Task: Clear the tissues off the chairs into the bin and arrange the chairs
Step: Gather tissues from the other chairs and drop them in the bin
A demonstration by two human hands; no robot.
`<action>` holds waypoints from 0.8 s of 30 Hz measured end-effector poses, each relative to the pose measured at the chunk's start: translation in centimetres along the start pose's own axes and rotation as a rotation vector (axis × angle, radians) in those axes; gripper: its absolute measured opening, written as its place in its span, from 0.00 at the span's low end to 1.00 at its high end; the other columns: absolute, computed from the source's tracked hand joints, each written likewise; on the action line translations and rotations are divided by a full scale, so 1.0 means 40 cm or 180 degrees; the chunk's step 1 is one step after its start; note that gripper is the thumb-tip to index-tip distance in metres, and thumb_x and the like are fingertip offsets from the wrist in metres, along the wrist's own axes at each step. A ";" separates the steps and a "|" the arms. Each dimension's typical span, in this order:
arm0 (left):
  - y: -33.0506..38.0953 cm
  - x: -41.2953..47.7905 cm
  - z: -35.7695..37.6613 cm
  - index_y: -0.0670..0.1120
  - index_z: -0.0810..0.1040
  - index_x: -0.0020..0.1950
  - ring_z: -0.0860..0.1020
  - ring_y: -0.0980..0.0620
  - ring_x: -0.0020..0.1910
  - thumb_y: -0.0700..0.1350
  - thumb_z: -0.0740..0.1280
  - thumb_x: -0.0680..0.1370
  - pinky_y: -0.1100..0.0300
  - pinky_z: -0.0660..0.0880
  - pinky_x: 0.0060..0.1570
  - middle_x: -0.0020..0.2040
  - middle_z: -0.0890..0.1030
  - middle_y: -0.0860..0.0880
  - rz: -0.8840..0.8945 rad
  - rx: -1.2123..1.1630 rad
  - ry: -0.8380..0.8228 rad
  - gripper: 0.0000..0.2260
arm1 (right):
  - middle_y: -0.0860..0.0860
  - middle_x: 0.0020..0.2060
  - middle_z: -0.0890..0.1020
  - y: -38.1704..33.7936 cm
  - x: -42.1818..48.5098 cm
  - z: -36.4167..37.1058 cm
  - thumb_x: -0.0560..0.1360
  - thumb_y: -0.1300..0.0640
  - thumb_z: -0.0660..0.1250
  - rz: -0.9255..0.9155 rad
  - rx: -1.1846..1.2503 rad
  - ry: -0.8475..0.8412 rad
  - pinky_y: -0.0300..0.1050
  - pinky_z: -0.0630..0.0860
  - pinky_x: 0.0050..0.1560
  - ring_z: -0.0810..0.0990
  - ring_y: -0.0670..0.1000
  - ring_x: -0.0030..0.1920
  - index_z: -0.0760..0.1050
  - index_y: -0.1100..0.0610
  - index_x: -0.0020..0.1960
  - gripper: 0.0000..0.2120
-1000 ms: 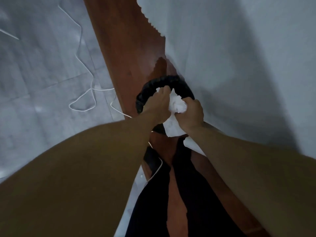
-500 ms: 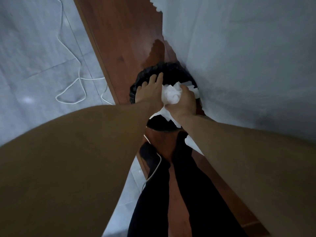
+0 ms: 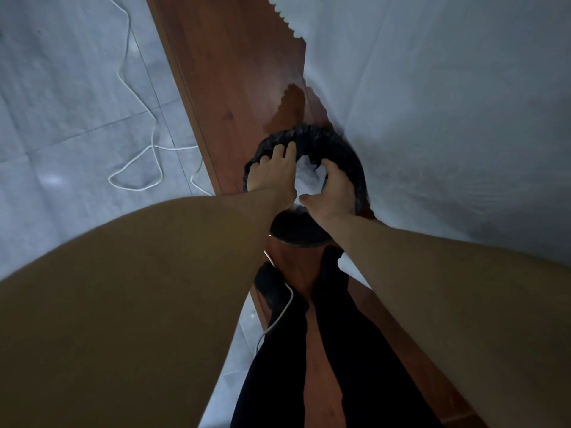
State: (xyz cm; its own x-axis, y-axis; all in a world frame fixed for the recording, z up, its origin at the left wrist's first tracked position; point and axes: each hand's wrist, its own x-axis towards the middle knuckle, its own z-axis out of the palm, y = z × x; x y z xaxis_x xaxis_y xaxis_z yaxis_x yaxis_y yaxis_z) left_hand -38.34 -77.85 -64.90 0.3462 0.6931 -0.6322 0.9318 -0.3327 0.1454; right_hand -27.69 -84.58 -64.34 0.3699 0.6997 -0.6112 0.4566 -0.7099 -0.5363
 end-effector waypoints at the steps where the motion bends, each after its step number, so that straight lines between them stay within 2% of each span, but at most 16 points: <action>1: -0.003 -0.005 -0.004 0.46 0.50 0.80 0.71 0.38 0.67 0.44 0.73 0.74 0.45 0.72 0.61 0.74 0.63 0.43 -0.0019 0.0010 -0.0010 0.42 | 0.55 0.67 0.75 -0.005 -0.004 -0.003 0.72 0.58 0.76 -0.0024 -0.0032 -0.0005 0.36 0.65 0.58 0.74 0.53 0.67 0.68 0.57 0.72 0.31; 6: -0.004 -0.048 -0.056 0.47 0.54 0.79 0.69 0.40 0.69 0.43 0.72 0.75 0.47 0.70 0.62 0.74 0.65 0.44 -0.0008 -0.0001 -0.0041 0.38 | 0.56 0.68 0.75 -0.043 -0.038 -0.031 0.71 0.59 0.77 -0.0070 -0.0124 -0.0068 0.39 0.67 0.59 0.74 0.55 0.67 0.69 0.58 0.72 0.32; 11: 0.017 -0.120 -0.176 0.49 0.62 0.76 0.69 0.41 0.68 0.44 0.68 0.77 0.49 0.67 0.64 0.71 0.69 0.44 -0.0004 0.0022 0.0076 0.29 | 0.54 0.71 0.72 -0.137 -0.089 -0.093 0.71 0.59 0.77 -0.0174 -0.0137 -0.0058 0.49 0.69 0.70 0.71 0.55 0.70 0.66 0.56 0.75 0.36; 13: 0.027 -0.155 -0.236 0.50 0.66 0.73 0.71 0.41 0.66 0.45 0.65 0.79 0.49 0.68 0.62 0.69 0.71 0.44 -0.0068 -0.0034 0.0200 0.23 | 0.54 0.67 0.76 -0.185 -0.118 -0.126 0.71 0.57 0.75 -0.0331 -0.0112 -0.0004 0.51 0.73 0.66 0.75 0.55 0.66 0.70 0.54 0.72 0.31; 15: 0.039 -0.205 -0.313 0.49 0.69 0.70 0.72 0.41 0.65 0.45 0.64 0.79 0.49 0.68 0.62 0.67 0.74 0.45 -0.0157 -0.0030 0.0319 0.18 | 0.52 0.58 0.80 -0.239 -0.154 -0.167 0.72 0.54 0.73 -0.0552 -0.0189 0.0060 0.52 0.78 0.58 0.79 0.56 0.58 0.75 0.52 0.63 0.21; 18: 0.057 -0.285 -0.429 0.48 0.69 0.70 0.72 0.40 0.66 0.44 0.65 0.78 0.47 0.67 0.64 0.67 0.74 0.44 -0.0221 -0.0036 0.0476 0.19 | 0.50 0.51 0.82 -0.326 -0.203 -0.233 0.72 0.56 0.70 -0.0789 -0.0146 0.0146 0.51 0.81 0.51 0.81 0.53 0.50 0.77 0.52 0.57 0.13; 21: 0.074 -0.388 -0.554 0.46 0.69 0.70 0.71 0.41 0.67 0.45 0.64 0.79 0.48 0.66 0.65 0.68 0.74 0.44 -0.0289 0.0005 0.0713 0.19 | 0.52 0.51 0.82 -0.424 -0.286 -0.330 0.77 0.60 0.67 -0.1109 -0.0309 0.0141 0.50 0.79 0.54 0.80 0.54 0.52 0.78 0.57 0.56 0.09; 24: 0.097 -0.486 -0.645 0.46 0.69 0.71 0.71 0.42 0.67 0.46 0.65 0.79 0.49 0.66 0.65 0.68 0.74 0.44 -0.0334 0.0132 0.0919 0.21 | 0.53 0.55 0.80 -0.486 -0.370 -0.420 0.78 0.60 0.65 -0.1237 -0.0223 0.0079 0.50 0.76 0.59 0.79 0.54 0.55 0.75 0.59 0.63 0.14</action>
State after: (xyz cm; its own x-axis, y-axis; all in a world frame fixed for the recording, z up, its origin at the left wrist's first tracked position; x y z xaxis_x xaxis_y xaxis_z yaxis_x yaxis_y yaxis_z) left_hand -38.62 -76.12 -32.42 0.2706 0.8762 -0.3988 0.9609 -0.2714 0.0558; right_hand -28.42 -79.78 -35.10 0.1777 0.9176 -0.3556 0.6202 -0.3850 -0.6835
